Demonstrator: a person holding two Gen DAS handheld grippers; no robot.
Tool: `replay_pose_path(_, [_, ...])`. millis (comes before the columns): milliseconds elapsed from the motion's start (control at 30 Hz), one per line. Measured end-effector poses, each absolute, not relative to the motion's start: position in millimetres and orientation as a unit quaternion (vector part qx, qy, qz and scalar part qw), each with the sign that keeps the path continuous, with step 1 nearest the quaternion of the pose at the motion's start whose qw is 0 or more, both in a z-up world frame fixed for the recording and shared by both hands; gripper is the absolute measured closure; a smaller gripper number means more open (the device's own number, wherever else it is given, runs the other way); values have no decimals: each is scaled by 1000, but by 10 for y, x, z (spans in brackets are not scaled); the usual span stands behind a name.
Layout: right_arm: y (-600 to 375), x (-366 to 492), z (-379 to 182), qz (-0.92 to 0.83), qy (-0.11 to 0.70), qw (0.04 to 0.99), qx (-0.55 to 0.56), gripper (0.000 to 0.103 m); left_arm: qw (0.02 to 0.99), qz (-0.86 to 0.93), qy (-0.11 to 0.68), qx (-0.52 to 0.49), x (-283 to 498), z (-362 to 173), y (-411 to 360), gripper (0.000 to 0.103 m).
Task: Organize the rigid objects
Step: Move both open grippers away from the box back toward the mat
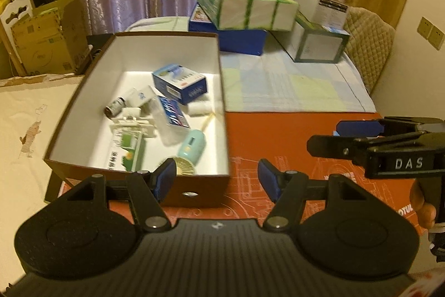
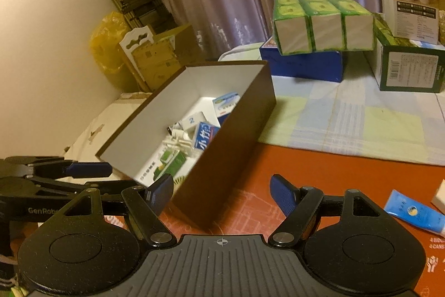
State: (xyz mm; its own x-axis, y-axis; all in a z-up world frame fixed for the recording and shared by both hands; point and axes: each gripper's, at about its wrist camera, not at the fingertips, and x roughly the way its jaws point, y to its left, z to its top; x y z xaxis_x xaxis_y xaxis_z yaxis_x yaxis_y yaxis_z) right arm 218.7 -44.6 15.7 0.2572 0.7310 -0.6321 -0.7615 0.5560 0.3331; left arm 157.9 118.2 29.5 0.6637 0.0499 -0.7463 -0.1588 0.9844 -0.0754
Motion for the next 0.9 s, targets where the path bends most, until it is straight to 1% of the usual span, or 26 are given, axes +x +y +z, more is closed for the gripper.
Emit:
replay_pose_path(500, [-1184, 2181, -126, 427, 425, 798, -25, 29, 896, -13, 440, -52, 1691, 37, 484, 42])
replay_pose_path(900, [-2076, 2469, -339, 327, 446, 833, -5, 29, 890, -58, 451, -27, 2083, -194, -119, 42])
